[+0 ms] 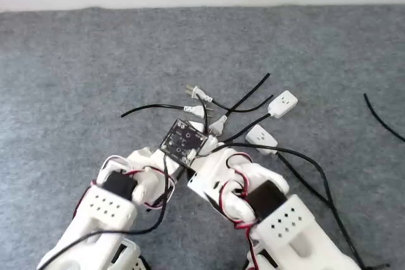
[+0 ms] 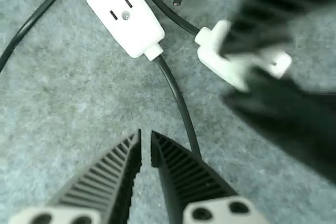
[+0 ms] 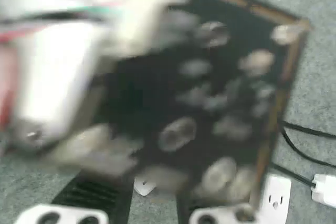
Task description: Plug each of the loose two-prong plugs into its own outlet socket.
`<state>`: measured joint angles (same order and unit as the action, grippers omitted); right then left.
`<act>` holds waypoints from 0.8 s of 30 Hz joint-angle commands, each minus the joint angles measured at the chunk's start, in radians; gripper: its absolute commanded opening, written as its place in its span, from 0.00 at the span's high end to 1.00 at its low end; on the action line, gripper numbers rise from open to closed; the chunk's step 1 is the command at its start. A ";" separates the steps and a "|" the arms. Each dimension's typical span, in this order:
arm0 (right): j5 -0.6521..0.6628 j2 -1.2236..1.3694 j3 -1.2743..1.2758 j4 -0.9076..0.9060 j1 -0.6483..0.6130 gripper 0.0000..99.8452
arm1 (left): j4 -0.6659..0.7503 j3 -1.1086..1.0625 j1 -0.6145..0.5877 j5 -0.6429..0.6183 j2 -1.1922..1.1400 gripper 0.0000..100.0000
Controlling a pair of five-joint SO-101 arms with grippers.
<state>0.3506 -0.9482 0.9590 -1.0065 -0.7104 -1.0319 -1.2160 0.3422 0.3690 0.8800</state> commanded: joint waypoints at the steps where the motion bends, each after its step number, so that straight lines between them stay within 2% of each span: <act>1: 0.003 0.015 -0.025 0.027 0.018 0.99 | -0.012 -0.004 0.009 0.006 0.057 0.97; 9: -0.115 0.015 -0.029 0.041 0.021 0.99 | 0.098 -0.025 -0.080 -0.101 0.055 0.97; 12: -0.152 0.015 -0.029 0.045 0.056 0.99 | 0.120 -0.030 -0.114 -0.106 0.055 0.97; 15: -0.206 0.015 -0.026 0.068 0.105 0.99 | 0.212 -0.070 -0.192 -0.114 0.058 0.97; 19: -0.224 0.015 -0.014 0.059 0.127 0.99 | 0.356 -0.142 -0.302 -0.206 0.064 0.97; 24: -0.216 0.021 0.063 0.108 0.120 0.99 | 0.361 -0.156 -0.327 -0.227 0.064 0.97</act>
<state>0.1404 -0.9360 1.0127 -0.9436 -0.5953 -0.6989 -1.3740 0.0292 0.1588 0.9260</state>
